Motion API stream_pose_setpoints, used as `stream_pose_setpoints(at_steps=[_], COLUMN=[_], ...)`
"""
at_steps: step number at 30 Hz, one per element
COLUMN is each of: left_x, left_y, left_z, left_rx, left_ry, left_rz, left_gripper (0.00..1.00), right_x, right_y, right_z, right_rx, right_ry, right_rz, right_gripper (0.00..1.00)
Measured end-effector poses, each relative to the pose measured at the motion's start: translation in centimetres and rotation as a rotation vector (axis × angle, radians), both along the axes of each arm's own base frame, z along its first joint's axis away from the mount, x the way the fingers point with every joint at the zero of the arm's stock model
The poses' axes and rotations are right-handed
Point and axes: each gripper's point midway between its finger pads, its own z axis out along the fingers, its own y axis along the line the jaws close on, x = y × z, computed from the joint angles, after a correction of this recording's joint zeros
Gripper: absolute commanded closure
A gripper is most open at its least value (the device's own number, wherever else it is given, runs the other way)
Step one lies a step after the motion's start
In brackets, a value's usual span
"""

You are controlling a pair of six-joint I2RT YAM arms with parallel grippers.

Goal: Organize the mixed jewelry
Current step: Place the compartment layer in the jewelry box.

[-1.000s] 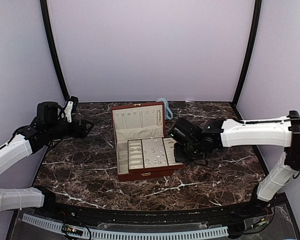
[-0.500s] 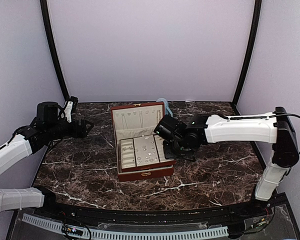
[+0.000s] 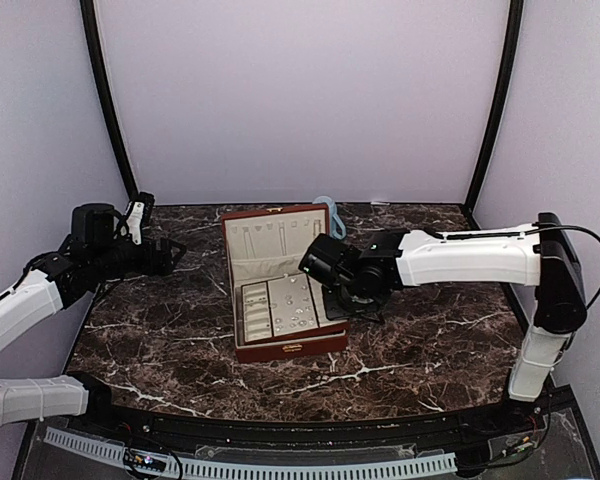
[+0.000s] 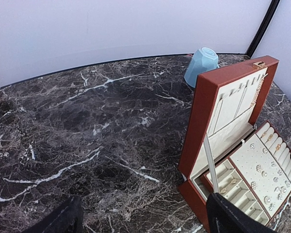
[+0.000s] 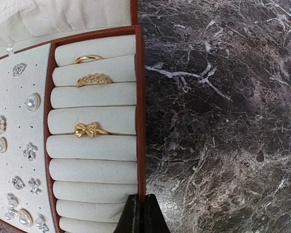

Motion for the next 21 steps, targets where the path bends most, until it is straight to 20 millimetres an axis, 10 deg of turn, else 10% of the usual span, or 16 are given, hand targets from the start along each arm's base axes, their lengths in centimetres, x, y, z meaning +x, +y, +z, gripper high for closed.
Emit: stream_pose_setpoints(at_steps=[21], left_x=[0.0], left_y=[0.1], left_z=[0.1], left_rx=[0.002], left_ry=[-0.005], left_rz=[0.007], left_gripper=[0.09], right_x=[-0.1], right_y=[1.5], right_z=[-1.5], right_rx=[-0.028], right_ry=[0.024], right_rz=[0.016], right_gripper=[1.0])
